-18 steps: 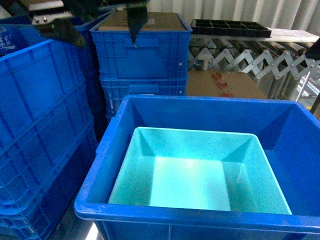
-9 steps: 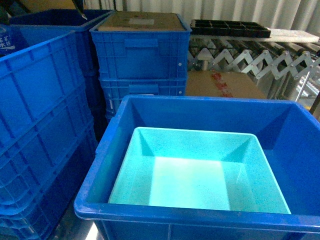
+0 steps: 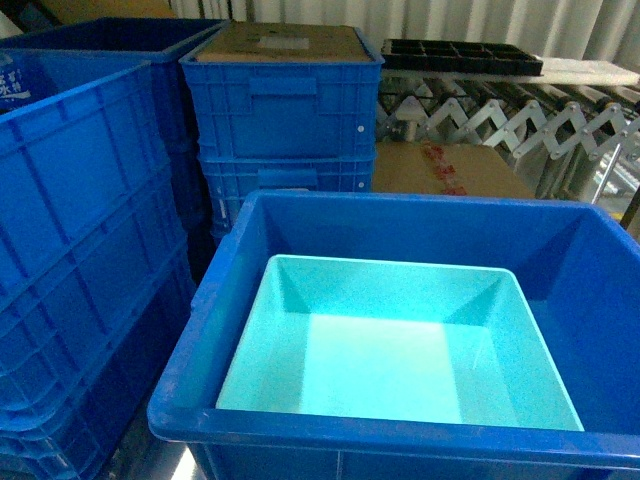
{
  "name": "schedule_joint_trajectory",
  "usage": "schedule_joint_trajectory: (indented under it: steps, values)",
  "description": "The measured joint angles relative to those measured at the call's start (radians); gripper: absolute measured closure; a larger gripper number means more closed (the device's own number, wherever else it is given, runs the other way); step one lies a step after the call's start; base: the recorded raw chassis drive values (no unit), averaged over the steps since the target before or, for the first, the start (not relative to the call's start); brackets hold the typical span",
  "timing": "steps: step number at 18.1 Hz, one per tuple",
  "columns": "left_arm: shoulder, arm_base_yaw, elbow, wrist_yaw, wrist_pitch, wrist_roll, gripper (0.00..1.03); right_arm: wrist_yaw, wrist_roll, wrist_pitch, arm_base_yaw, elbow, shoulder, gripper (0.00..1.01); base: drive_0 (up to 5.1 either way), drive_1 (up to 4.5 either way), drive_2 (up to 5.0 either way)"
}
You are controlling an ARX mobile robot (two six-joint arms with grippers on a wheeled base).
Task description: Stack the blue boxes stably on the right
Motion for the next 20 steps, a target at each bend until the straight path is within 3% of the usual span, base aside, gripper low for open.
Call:
schedule_joint_trajectory:
  steps: [1,6,7,8,19,20]
  values:
    - [-0.043,0.014,-0.066,0.019,0.018,0.003,1.00,0.006,-0.001,0.019,0.000,-0.049,-0.040,1.00,0.0,0.00,0.0]
    - [-0.251,0.085,-0.283,0.087,0.028,0.004,1.01,0.011,0.005,0.028,-0.006,-0.241,-0.220,1.00,0.0,0.00,0.0]
    - [-0.293,0.125,-0.309,0.143,0.017,0.005,1.01,0.011,0.005,0.018,-0.006,-0.264,-0.254,1.00,0.0,0.00,0.0]
    - [-0.331,0.164,-0.332,0.159,0.000,0.004,1.01,0.011,0.005,0.004,-0.006,-0.288,-0.288,1.00,0.0,0.00,0.0]
    - [-0.590,0.163,-0.432,0.168,-0.162,0.004,1.01,0.011,0.005,-0.137,-0.006,-0.370,-0.515,1.00,0.0,0.00,0.0]
    - [-0.603,0.163,-0.462,0.168,-0.114,0.004,1.01,0.011,0.006,-0.125,-0.006,-0.390,-0.541,1.00,0.0,0.00,0.0]
